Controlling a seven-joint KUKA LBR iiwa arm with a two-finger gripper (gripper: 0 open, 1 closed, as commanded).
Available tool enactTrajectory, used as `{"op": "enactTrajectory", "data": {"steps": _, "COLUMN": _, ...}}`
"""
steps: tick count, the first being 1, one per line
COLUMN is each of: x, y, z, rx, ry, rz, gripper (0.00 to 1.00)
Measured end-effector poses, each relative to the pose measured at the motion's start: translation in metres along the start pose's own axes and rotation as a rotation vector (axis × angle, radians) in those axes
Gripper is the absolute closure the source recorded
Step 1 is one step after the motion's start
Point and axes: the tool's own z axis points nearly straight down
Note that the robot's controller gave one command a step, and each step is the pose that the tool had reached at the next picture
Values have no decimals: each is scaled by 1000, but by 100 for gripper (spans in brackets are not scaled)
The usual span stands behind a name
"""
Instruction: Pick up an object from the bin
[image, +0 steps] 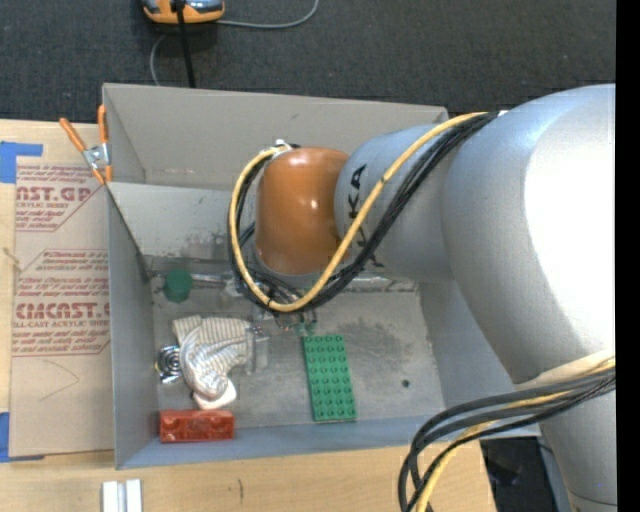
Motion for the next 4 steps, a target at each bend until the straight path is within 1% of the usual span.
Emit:
{"op": "enactTrajectory", "data": {"steps": 1, "x": -5, "y": 34, "z": 10, "rx": 0, "ry": -3, "rz": -148, "gripper": 0}}
{"op": "enactTrajectory", "data": {"steps": 2, "x": 8, "y": 47, "z": 23, "rx": -3, "ry": -6, "rz": -140, "gripper": 0}}
{"op": "enactTrajectory", "data": {"steps": 3, "x": 10, "y": 32, "z": 27, "rx": -1, "ry": -11, "rz": -386, "gripper": 100}}
{"op": "enactTrajectory", "data": {"steps": 4, "x": 10, "y": 32, "z": 27, "rx": -1, "ry": -11, "rz": -386, "gripper": 100}}
